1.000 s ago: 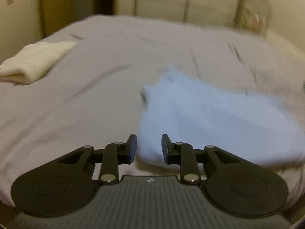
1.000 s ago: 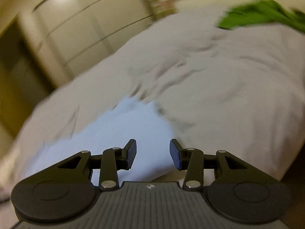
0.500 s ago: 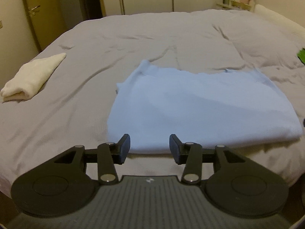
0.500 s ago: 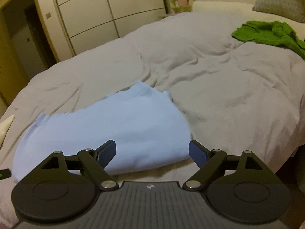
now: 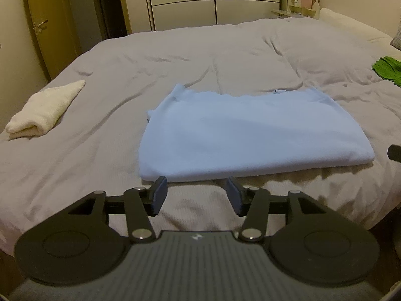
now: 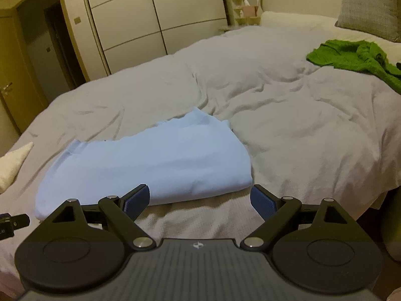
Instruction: Fold clothes
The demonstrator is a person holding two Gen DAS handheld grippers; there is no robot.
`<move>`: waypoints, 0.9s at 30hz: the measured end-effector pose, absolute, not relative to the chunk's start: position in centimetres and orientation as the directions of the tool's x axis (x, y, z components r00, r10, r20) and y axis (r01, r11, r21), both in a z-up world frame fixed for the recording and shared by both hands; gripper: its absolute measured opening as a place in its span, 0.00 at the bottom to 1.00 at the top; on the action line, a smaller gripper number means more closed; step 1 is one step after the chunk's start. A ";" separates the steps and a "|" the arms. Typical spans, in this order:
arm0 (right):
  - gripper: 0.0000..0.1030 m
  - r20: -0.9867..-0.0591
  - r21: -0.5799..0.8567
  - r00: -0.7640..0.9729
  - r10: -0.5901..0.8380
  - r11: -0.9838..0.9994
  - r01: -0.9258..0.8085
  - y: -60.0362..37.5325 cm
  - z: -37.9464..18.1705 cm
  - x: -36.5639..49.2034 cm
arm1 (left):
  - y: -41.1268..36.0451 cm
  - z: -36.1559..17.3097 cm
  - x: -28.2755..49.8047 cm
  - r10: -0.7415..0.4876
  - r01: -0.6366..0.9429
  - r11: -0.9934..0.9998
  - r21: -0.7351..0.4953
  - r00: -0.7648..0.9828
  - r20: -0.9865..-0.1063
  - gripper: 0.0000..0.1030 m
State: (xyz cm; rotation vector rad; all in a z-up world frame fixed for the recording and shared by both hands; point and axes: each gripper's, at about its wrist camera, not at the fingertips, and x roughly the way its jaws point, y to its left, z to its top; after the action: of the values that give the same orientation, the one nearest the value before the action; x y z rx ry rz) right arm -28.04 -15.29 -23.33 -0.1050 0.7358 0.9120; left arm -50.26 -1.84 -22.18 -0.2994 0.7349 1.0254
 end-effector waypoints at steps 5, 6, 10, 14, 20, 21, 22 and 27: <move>0.87 -0.610 0.223 0.380 0.696 0.610 -0.760 -15.8 -23.0 -28.0 | -2.6 -22.2 -50.2 0.674 -0.857 0.500 0.122 0.297 -0.676 0.49; 0.87 -0.612 0.225 0.377 0.696 0.610 -0.760 -15.8 -23.1 -27.9 | -2.7 -22.2 -50.1 0.674 -0.857 0.500 0.125 0.295 -0.677 0.49; 0.87 -0.620 0.240 0.364 0.695 0.610 -0.755 -15.7 -23.5 -27.6 | -2.3 -22.4 -49.8 0.671 -0.853 0.506 0.130 0.294 -0.681 0.52; 0.87 -0.605 0.369 0.298 0.738 0.592 -0.717 -16.0 -25.0 -26.2 | -1.2 -23.0 -49.7 0.653 -0.840 0.532 0.110 0.324 -0.685 0.54; 0.68 -0.466 0.775 0.153 0.871 0.485 -0.405 -17.5 -30.5 -21.4 | 1.6 -24.7 -49.5 0.613 -0.813 0.577 0.075 0.371 -0.698 0.48; 0.66 -0.454 0.807 0.144 0.880 0.474 -0.352 -17.4 -31.5 -20.8 | 2.1 -24.9 -49.4 0.607 -0.810 0.582 0.068 0.377 -0.699 0.44; 0.64 -0.441 0.836 0.135 0.887 0.461 -0.298 -17.3 -32.4 -20.3 | 2.8 -25.2 -49.4 0.602 -0.807 0.587 0.061 0.385 -0.700 0.43; 0.53 -0.419 0.897 0.124 0.899 0.431 -0.097 -16.3 -36.6 -17.9 | 5.5 -26.4 -49.0 0.573 -0.793 0.608 0.013 0.428 -0.699 0.37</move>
State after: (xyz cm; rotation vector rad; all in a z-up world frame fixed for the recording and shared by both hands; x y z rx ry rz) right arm -17.93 -16.31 -36.59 0.8437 1.2265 0.8687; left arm -48.96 5.51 -26.35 -0.3428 0.7236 0.8741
